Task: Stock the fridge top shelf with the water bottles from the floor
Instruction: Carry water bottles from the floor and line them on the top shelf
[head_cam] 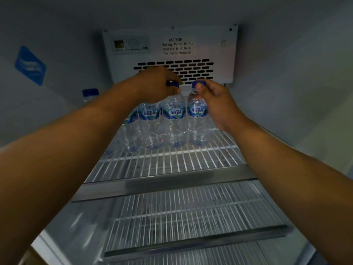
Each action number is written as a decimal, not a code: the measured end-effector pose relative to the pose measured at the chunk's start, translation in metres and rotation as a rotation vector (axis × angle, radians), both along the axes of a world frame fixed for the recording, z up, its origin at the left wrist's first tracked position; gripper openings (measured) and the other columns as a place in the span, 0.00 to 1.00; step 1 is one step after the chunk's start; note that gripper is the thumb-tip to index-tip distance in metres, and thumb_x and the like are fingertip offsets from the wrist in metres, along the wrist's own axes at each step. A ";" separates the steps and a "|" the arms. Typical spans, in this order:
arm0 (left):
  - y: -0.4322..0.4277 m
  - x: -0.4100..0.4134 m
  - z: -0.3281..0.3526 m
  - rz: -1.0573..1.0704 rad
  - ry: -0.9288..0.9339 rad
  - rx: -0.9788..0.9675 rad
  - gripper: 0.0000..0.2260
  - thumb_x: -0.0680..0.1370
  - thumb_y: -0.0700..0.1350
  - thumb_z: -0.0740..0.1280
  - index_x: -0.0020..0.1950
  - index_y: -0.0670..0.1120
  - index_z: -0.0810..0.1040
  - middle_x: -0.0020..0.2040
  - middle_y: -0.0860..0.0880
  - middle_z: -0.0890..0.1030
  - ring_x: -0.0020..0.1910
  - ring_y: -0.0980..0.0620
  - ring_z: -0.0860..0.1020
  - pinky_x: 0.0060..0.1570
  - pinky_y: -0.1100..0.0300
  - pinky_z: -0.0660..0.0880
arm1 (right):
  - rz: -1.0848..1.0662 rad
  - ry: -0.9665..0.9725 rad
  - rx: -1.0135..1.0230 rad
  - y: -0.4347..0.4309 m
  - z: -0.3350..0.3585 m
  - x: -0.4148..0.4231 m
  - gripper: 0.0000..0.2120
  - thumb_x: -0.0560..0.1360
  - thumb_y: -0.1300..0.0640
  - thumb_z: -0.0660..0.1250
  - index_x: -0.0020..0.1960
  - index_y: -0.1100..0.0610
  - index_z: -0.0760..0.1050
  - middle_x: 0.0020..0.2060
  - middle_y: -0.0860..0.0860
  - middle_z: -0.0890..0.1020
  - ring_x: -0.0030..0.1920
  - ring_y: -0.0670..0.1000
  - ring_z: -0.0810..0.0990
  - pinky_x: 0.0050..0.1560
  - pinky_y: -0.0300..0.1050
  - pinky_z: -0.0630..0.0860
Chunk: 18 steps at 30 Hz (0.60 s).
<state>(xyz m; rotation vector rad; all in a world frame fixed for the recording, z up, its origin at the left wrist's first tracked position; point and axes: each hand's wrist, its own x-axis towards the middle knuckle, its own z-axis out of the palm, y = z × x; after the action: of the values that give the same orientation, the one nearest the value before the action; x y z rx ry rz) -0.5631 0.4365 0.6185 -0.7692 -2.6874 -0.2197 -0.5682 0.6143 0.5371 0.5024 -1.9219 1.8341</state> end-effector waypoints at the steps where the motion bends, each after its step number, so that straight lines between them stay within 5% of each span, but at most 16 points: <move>1: -0.001 0.000 0.000 0.005 -0.003 0.002 0.19 0.78 0.51 0.63 0.68 0.50 0.72 0.67 0.45 0.74 0.62 0.45 0.73 0.56 0.59 0.65 | 0.005 -0.002 -0.003 0.000 0.000 0.000 0.11 0.80 0.56 0.61 0.59 0.58 0.75 0.49 0.53 0.82 0.51 0.50 0.82 0.51 0.43 0.80; 6: -0.002 -0.001 -0.001 0.147 0.045 -0.090 0.20 0.77 0.59 0.59 0.68 0.59 0.69 0.69 0.49 0.72 0.68 0.41 0.67 0.67 0.42 0.56 | 0.018 -0.004 0.007 0.002 -0.001 -0.004 0.11 0.80 0.55 0.59 0.60 0.55 0.75 0.50 0.53 0.82 0.52 0.51 0.81 0.49 0.43 0.79; 12: -0.005 0.008 -0.014 0.155 0.080 -0.049 0.25 0.75 0.63 0.58 0.72 0.60 0.62 0.73 0.47 0.66 0.71 0.37 0.60 0.69 0.40 0.53 | 0.045 -0.001 0.008 0.003 -0.002 -0.001 0.09 0.81 0.54 0.59 0.56 0.48 0.76 0.49 0.49 0.82 0.49 0.46 0.82 0.48 0.43 0.79; 18: -0.015 0.048 -0.039 0.130 0.192 0.224 0.23 0.75 0.59 0.61 0.69 0.56 0.67 0.71 0.45 0.66 0.70 0.38 0.61 0.70 0.42 0.58 | 0.053 -0.035 0.058 0.004 -0.004 -0.001 0.12 0.78 0.47 0.60 0.59 0.45 0.75 0.58 0.52 0.81 0.61 0.53 0.78 0.64 0.57 0.74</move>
<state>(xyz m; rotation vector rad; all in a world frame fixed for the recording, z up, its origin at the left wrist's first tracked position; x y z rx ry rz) -0.5153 0.4216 0.5796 -0.5188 -2.4673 -0.3862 -0.5695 0.6184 0.5328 0.5477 -2.0080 1.8360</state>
